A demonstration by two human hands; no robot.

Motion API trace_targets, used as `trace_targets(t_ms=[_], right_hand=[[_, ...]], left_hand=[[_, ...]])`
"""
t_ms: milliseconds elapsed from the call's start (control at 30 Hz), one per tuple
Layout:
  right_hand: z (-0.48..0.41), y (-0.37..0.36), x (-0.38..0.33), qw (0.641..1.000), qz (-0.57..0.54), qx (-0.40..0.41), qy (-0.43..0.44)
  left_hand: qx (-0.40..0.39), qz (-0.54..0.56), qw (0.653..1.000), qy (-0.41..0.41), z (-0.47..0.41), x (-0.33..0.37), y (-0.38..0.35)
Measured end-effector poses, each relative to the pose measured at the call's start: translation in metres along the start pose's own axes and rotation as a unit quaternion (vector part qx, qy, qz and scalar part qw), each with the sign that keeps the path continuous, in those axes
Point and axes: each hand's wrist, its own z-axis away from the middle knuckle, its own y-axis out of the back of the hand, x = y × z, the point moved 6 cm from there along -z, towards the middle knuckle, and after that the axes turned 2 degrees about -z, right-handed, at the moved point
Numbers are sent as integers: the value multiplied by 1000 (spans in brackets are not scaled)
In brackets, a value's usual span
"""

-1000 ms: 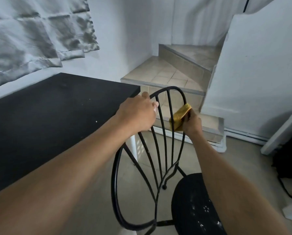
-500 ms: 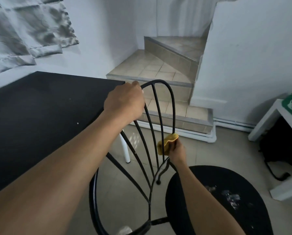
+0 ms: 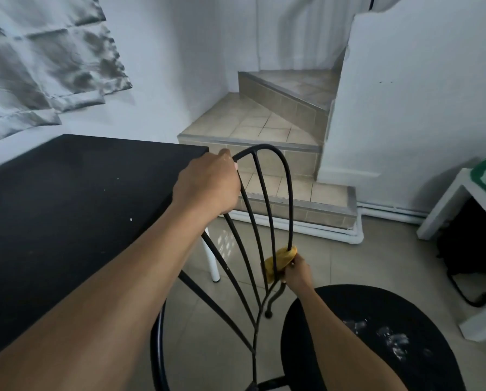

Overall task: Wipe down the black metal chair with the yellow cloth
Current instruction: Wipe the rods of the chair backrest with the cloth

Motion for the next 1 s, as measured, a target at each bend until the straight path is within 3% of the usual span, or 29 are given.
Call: trace_targets(t_ms=[200,367,467,733,800,900,1000], right_hand=[[6,40,-97,988,-58,71,124],[-7,71,-218,967,-3,90,239],[-3,75,-247,952,39,89,292],[39,64,-295,847,100,82,515],[39,69,-290,850,88,81,513],[36,75,-281,890,13,86,448],[47,82,-277,903,-117,75,406]], left_hand=[[7,14,1000,-14,1,0,2],[5,11,1000,-18,0,-1,0],[1,-1,1000,-19,0,0,1],[-9,-3,1000,-20,2,0,5],[-12,0,1000,-21,3,1,4],[-17,15,1000,-20,4,1,5],[-35,45,998,-8,4,-2,5]])
